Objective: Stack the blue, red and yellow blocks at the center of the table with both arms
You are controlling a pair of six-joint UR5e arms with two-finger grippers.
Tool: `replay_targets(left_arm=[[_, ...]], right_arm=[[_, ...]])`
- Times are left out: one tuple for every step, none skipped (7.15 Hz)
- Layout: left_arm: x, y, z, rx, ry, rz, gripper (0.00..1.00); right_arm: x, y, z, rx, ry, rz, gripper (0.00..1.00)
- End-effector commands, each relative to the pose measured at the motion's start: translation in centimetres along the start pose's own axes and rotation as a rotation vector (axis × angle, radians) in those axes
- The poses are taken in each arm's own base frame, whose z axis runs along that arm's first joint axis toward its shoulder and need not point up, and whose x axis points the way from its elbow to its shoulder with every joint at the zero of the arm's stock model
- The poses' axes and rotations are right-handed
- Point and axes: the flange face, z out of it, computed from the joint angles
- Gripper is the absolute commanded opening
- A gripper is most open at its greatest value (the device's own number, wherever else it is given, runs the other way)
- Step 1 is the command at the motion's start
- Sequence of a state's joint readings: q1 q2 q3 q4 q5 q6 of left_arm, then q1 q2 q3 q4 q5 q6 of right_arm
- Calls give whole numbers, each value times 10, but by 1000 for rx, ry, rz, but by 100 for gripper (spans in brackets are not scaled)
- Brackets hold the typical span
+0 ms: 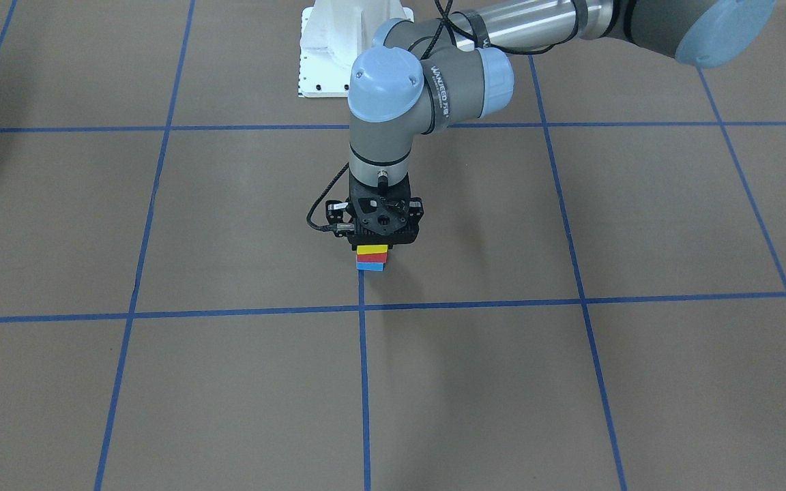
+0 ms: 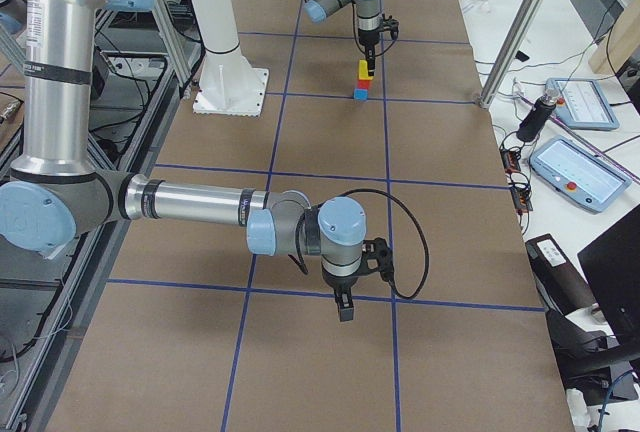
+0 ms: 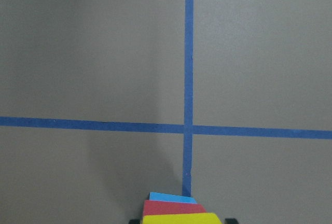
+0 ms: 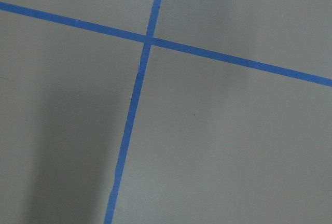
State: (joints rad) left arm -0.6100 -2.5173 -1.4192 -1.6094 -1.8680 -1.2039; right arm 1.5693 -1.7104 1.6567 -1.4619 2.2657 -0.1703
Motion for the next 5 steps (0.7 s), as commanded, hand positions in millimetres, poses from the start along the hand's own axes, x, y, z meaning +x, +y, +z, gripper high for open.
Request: replay_targets(left_arm=[[1, 2, -4, 1, 7, 4, 89], [3, 2, -12, 9, 19, 7, 100], [5, 4, -23, 16, 38, 14, 100], [-1, -10, -39, 41, 47, 14, 100], [-9, -20, -57, 50, 42, 34, 100]], right_arm=[[0, 0, 1, -1, 0, 1, 100], [0, 0, 1, -1, 0, 1, 100], [0, 0, 1, -1, 0, 1, 100], [0, -1, 0, 1, 0, -1, 100], [0, -1, 0, 1, 0, 1, 100]])
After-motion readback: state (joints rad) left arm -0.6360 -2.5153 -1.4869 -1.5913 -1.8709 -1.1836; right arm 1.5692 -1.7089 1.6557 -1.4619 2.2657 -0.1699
